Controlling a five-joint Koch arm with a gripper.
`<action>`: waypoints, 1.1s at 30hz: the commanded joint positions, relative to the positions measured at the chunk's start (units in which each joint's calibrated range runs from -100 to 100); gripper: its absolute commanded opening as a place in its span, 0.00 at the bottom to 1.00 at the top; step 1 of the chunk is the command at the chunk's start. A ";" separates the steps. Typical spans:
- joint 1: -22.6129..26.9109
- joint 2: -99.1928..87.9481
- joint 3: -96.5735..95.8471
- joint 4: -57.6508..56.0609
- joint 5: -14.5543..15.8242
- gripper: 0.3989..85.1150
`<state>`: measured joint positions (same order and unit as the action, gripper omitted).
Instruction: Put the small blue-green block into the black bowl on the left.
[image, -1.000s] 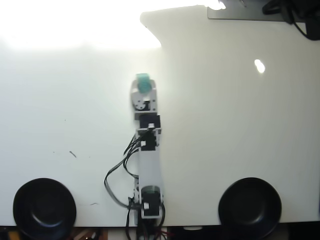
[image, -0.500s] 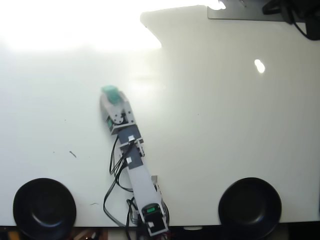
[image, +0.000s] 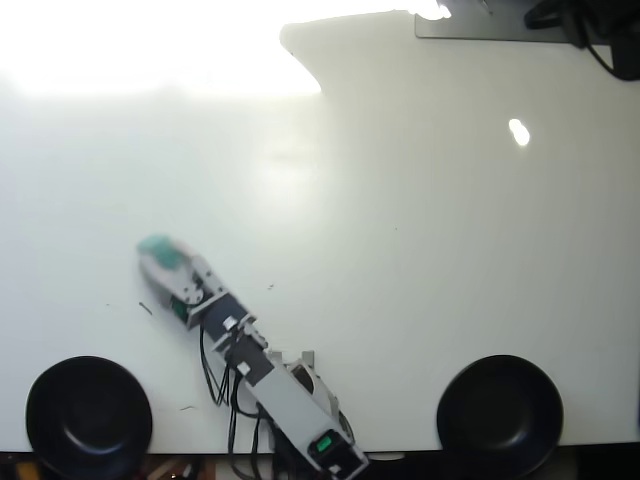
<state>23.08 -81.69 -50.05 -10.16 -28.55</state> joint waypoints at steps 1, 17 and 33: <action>2.00 -2.45 4.48 -1.31 0.59 0.04; 16.21 -0.31 12.80 -5.77 -4.05 0.04; 28.96 13.29 16.96 -5.28 -7.91 0.04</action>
<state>50.87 -68.81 -38.41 -16.17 -34.90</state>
